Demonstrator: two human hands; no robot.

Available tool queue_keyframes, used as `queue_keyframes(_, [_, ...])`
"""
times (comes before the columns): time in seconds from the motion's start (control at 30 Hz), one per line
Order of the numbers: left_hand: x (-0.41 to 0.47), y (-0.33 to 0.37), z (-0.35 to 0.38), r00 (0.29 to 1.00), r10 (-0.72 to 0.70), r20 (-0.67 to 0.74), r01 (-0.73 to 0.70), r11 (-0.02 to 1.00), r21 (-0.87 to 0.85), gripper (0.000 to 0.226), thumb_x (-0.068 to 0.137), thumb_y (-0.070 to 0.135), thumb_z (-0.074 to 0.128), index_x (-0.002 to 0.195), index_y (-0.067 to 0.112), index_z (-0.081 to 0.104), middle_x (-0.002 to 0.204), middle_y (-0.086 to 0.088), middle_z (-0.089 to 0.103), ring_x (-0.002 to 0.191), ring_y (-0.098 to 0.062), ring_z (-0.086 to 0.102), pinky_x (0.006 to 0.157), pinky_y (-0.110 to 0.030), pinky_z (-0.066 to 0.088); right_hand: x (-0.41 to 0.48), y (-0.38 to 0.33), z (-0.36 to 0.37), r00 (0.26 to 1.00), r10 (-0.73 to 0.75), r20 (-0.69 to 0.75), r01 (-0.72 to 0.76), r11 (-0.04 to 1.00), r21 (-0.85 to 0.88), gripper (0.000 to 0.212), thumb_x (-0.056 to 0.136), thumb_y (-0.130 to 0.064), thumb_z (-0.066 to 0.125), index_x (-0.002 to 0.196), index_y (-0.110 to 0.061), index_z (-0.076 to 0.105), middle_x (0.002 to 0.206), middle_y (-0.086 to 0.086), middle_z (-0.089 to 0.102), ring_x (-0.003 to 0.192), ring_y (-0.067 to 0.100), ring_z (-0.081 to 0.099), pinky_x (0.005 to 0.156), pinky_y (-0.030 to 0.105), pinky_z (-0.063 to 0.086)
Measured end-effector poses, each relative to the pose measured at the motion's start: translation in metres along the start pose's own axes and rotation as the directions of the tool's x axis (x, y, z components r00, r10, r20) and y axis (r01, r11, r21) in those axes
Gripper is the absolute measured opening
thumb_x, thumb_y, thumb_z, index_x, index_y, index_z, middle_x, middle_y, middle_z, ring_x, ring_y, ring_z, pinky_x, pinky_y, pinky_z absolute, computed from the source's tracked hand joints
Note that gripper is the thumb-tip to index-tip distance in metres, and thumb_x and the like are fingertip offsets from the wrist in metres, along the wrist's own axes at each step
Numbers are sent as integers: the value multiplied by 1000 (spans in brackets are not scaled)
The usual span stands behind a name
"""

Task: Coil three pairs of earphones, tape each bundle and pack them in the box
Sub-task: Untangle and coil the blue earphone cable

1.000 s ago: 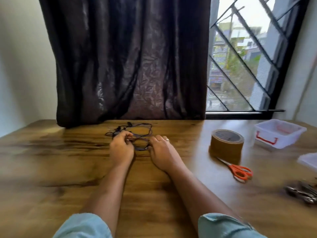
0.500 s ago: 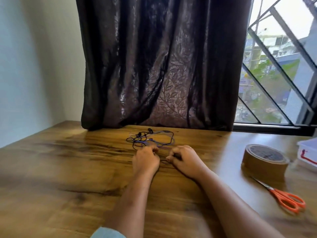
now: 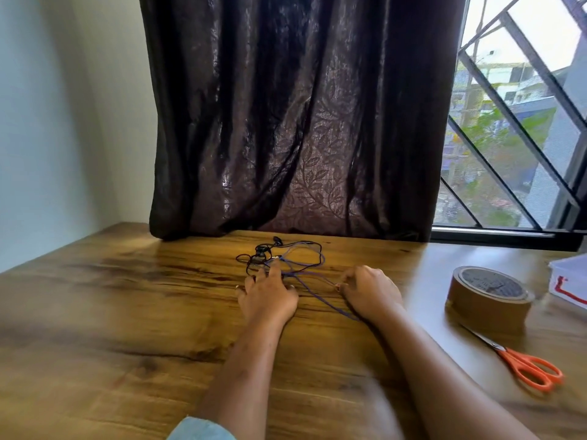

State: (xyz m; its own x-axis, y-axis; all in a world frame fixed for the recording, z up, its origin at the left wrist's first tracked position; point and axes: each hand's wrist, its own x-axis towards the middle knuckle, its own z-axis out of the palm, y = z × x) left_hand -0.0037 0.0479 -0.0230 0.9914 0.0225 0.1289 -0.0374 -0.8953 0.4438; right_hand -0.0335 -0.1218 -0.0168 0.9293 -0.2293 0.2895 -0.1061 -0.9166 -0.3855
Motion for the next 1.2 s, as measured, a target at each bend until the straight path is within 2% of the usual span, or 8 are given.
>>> queue_keyframes(0.1, [3, 3, 3, 999, 25, 28, -27, 997, 66, 57, 95, 45, 34, 148, 34, 17, 156, -5, 20, 142, -31, 15, 114, -53, 14, 1, -5, 4, 982, -109, -155, 157, 928, 338, 14, 94, -22, 53, 84, -27, 61, 81, -13, 60, 79, 10, 56, 67, 22, 44])
queue_keyframes(0.2, [10, 2, 6, 999, 15, 34, -18, 995, 102, 54, 95, 48, 32, 147, 33, 24, 157, -4, 18, 142, -30, 15, 114, -52, 15, 10, 1, -2, 879, 259, -401, 199, 566, 800, 25, 98, -14, 44, 79, -29, 51, 72, -7, 50, 66, 9, 45, 61, 23, 38])
queue_keyframes(0.33, [12, 0, 7, 999, -32, -13, 33, 996, 84, 60, 92, 53, 37, 145, 27, 29, 154, -8, 24, 139, -32, 20, 114, -48, 20, 23, 30, -14, 707, 677, -207, 175, 117, 978, 28, 98, -18, 36, 77, -33, 48, 81, -2, 45, 70, 13, 42, 62, 28, 34])
queue_keyframes(0.5, [11, 3, 7, 998, 25, -63, -22, 998, 58, 46, 92, 48, 44, 135, 32, 43, 148, -6, 26, 136, -30, 21, 111, -53, 22, 25, 23, -14, 747, 598, -290, -38, 474, 880, 41, 100, -46, 33, 82, -20, 60, 123, 16, 51, 118, 30, 43, 104, 43, 30])
queue_keyframes(0.6, [9, 4, 6, 985, 100, -141, -99, 995, 14, 23, 91, 39, 52, 112, 34, 58, 137, -1, 39, 127, -27, 33, 107, -52, 30, 17, 12, -6, 843, 463, -276, -136, 678, 722, 59, 88, -69, 36, 69, -18, 60, 99, 10, 62, 103, 34, 53, 90, 44, 42])
queue_keyframes(0.7, [6, 5, 4, 969, 169, -182, -175, 984, -19, 8, 93, 30, 50, 96, 30, 58, 116, 2, 57, 112, -23, 50, 100, -47, 37, 11, 14, 2, 888, 360, -286, -270, 912, 309, 28, 89, -42, 55, 77, -17, 60, 103, 5, 61, 104, 31, 50, 86, 38, 43])
queue_keyframes(1.03, [12, -1, -6, 902, -217, -374, -141, 671, -728, 8, 99, 8, 38, 96, 13, 44, 80, -1, 60, 73, -17, 64, 59, -18, 51, 10, 1, 14, 968, 174, -180, -211, 953, -216, 55, 87, -16, 46, 139, -32, 33, 157, 12, -9, 144, 38, -5, 110, 59, 9])
queue_keyframes(1.2, [21, -3, -6, 881, -338, -331, -181, 404, -896, 16, 99, 3, 34, 103, 19, 37, 92, -10, 63, 71, -15, 67, 61, -24, 52, 15, 7, 22, 988, 146, 53, -135, 975, -178, 47, 95, -43, 30, 137, -26, 44, 148, 2, 36, 141, 27, 24, 109, 61, 11])
